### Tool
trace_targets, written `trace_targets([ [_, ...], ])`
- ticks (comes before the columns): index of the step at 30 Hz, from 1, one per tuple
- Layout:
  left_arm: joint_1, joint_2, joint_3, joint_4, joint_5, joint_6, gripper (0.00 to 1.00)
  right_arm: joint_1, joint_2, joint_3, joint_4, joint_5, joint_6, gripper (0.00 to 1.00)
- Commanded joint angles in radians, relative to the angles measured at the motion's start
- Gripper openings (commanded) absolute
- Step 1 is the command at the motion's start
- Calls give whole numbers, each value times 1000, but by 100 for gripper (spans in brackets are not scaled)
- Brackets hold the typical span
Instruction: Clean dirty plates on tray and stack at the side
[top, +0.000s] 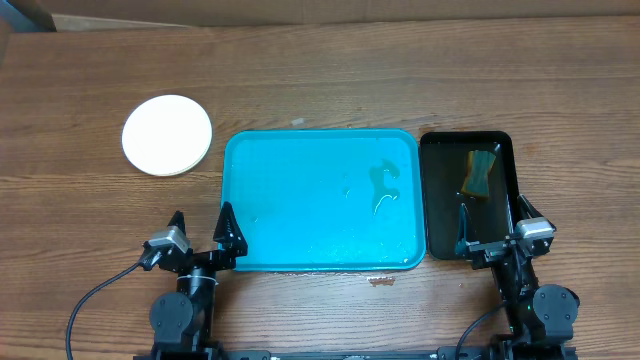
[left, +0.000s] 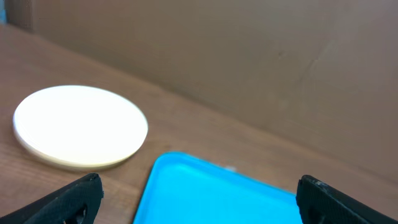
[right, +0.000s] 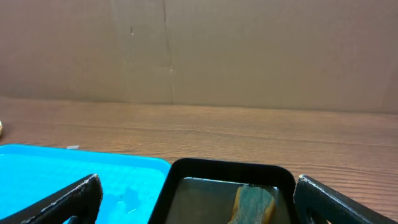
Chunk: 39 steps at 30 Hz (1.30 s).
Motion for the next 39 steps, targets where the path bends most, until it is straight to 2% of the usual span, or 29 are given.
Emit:
trace_targets([
  [1,6,-12,-6,-35,-47,95,100,-4,-10,-11,4,-6,-4,100],
  [6,6,-12,-6,-35,-45,359,100,-4,-10,-11,4,-6,-4,100],
  [8,6,-12,-6,-35,-45,411,100,-4,-10,-11,4,-6,-4,100],
  [39,6,-11,-6,-35,-45,414,100,-4,-10,-11,4,-6,-4,100],
])
